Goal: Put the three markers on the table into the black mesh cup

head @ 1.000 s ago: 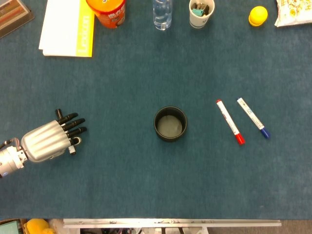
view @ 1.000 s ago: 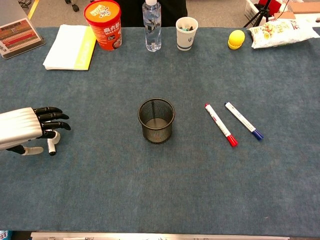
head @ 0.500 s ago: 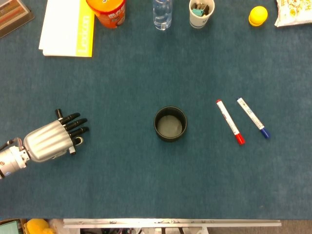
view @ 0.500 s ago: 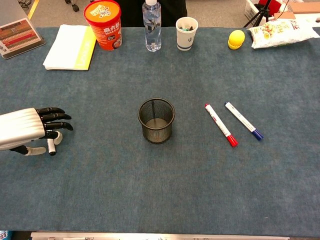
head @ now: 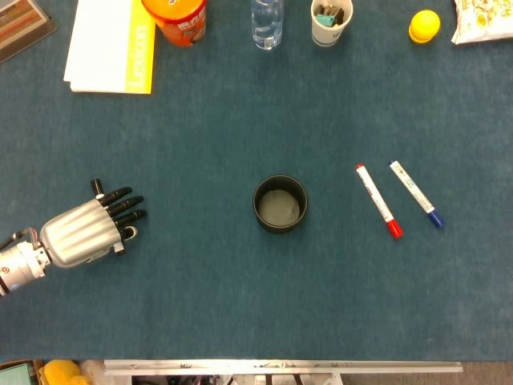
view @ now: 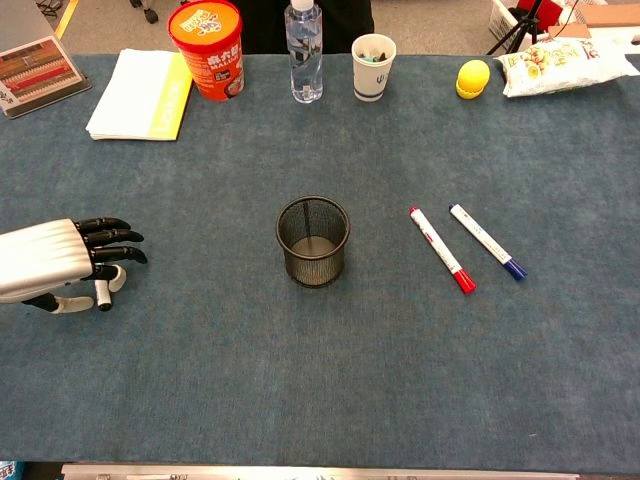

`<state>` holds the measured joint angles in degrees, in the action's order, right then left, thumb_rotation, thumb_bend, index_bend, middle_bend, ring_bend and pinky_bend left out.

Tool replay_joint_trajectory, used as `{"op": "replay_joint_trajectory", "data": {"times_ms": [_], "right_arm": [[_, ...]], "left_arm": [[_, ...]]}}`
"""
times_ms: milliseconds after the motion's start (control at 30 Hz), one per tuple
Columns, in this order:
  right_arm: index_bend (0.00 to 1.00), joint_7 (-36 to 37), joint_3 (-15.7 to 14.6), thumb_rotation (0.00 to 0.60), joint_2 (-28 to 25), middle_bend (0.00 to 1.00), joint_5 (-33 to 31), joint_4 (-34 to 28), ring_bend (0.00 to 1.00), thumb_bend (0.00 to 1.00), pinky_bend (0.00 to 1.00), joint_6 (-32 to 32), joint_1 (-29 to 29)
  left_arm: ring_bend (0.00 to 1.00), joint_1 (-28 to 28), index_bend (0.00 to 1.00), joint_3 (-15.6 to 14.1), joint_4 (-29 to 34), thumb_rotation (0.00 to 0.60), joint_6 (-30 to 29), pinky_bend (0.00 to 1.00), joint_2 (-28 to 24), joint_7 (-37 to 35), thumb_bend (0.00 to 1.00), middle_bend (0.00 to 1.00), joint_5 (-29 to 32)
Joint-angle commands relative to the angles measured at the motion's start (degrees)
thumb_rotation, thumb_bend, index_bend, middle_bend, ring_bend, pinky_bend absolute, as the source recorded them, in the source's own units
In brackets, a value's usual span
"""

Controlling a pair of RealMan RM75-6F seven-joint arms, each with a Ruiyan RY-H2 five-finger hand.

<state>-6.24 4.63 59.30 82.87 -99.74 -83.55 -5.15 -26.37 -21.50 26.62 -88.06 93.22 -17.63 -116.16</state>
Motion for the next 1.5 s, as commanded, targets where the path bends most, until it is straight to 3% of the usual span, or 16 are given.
{"op": "replay_joint_trajectory", "data": {"times_ms": [33,667,933,1167,1500], "right_arm": [[0.18,0.04,-0.04,0.600,0.00,0.26,0.02,0.06,0.10,0.09,0.19,-0.09,0.09],[0.18,0.90,0.01,0.600,0.02,0.26,0.18,0.65,0.10,0.09,0.19,-0.64,0.52],[0.18,1.43,0.03,0.600,0.21,0.26,0.27,1.17,0.10,0.09,0.19,-0.58,0.52],[0.18,1.64,0.18,0.600,0.33,0.26,0.46,1.39,0.10,0.09,0.19,-0.42,0.29],[0.18,2.47,0.30,0.600,0.84,0.26,0.72,2.35,0.10,0.09,0.19,0.33,-0.32]], "left_arm": [[0.12,-0.01,0.49,-0.14,-0.09,0.600,0.09,0.16,0.13,-0.06,0.23,0.22,0.02],[0.12,0.19,0.62,-0.14,0.42,0.600,-0.03,0.16,0.65,-0.98,0.23,0.22,1.19],[0.12,0.08,0.64,1.08,5.02,0.600,0.71,0.16,-1.01,-4.93,0.23,0.22,3.45],[0.12,-1.11,0.65,3.36,13.41,0.600,0.84,0.16,-4.94,-9.29,0.23,0.22,6.28],[0.12,-5.86,0.67,8.22,38.85,0.600,7.64,0.17,-16.97,-17.76,0.23,0.22,13.43]]}}
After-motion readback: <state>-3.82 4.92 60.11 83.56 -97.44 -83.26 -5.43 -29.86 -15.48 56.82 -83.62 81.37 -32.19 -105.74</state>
